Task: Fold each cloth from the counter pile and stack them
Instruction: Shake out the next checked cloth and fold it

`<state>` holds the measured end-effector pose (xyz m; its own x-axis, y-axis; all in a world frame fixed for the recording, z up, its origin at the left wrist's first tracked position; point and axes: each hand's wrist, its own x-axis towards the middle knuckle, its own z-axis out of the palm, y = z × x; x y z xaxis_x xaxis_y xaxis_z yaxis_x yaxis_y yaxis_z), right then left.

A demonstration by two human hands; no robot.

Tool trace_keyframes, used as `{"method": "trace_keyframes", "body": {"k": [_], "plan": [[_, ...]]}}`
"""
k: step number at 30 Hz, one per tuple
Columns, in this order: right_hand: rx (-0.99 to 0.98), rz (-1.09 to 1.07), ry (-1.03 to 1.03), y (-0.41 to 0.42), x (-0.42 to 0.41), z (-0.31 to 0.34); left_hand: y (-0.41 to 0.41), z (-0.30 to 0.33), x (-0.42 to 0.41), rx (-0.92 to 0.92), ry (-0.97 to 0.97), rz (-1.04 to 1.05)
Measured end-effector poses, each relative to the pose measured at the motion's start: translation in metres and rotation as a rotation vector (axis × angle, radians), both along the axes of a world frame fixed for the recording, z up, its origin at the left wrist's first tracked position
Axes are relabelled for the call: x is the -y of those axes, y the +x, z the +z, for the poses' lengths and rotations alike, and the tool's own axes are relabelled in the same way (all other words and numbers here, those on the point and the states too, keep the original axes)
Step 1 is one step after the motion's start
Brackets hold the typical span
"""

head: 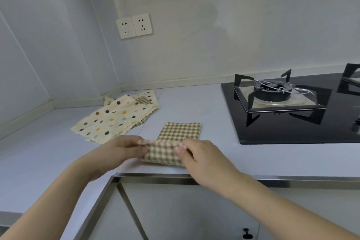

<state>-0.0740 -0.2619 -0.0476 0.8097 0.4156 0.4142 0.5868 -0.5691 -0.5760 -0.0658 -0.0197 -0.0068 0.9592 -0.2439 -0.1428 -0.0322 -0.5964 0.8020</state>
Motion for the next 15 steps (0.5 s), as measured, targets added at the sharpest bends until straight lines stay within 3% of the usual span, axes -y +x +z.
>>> {"method": "trace_keyframes", "body": {"k": [4, 8, 12, 15], "plan": [[-0.091, -0.085, 0.132, 0.045, 0.012, 0.011, 0.037, 0.002, 0.022, 0.098, -0.020, 0.219], [-0.070, -0.172, 0.039, 0.092, 0.019, 0.012, 0.082, -0.009, 0.051, 0.201, 0.035, 0.391], [-0.014, -0.283, -0.217, 0.131, 0.020, -0.009, 0.112, -0.038, 0.062, 0.296, 0.428, 0.452], [-0.029, -0.296, -0.218, 0.146, 0.020, -0.019, 0.120, -0.055, 0.063, 0.407, 0.578, 0.476]]}}
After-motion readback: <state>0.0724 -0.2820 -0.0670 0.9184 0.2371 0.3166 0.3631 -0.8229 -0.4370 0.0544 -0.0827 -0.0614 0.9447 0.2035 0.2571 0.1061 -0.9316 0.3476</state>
